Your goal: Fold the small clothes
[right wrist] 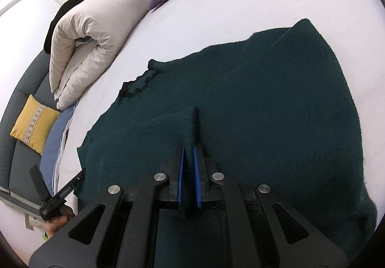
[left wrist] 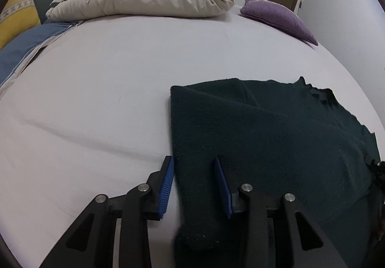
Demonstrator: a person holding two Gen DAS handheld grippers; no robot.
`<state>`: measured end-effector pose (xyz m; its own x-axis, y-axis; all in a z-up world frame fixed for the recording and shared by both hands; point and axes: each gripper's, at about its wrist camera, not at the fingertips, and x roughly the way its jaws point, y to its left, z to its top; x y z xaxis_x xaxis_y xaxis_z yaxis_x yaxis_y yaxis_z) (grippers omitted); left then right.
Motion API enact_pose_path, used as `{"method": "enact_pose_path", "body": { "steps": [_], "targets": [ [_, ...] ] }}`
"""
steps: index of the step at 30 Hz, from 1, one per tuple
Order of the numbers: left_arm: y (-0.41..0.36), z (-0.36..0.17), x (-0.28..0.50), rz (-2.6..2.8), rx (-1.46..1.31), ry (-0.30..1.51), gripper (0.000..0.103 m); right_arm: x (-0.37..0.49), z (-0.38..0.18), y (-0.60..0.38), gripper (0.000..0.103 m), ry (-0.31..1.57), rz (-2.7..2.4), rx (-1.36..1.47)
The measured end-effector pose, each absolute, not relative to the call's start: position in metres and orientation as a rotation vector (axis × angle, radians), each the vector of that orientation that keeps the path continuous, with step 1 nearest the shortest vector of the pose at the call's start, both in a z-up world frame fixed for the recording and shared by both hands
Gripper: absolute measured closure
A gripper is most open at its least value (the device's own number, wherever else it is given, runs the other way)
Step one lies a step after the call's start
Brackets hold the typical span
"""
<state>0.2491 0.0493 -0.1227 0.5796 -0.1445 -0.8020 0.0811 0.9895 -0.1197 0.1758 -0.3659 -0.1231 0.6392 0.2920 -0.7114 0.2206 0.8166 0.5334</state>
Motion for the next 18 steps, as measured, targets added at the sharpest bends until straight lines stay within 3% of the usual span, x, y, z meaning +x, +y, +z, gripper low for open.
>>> {"method": "enact_pose_path", "body": {
  "steps": [11, 15, 18],
  "targets": [
    [0.059, -0.123, 0.248, -0.159, -0.089, 0.943, 0.063, 0.179, -0.126, -0.370, 0.101, 0.896, 0.014, 0.607],
    [0.072, -0.107, 0.235, -0.114, -0.116, 0.922, 0.066, 0.165, -0.105, -0.379, 0.092, 0.845, -0.086, 0.589],
    [0.070, -0.089, 0.226, -0.116, -0.124, 0.879, 0.066, 0.156, -0.082, -0.374, 0.093, 0.765, -0.040, 0.573]
  ]
}}
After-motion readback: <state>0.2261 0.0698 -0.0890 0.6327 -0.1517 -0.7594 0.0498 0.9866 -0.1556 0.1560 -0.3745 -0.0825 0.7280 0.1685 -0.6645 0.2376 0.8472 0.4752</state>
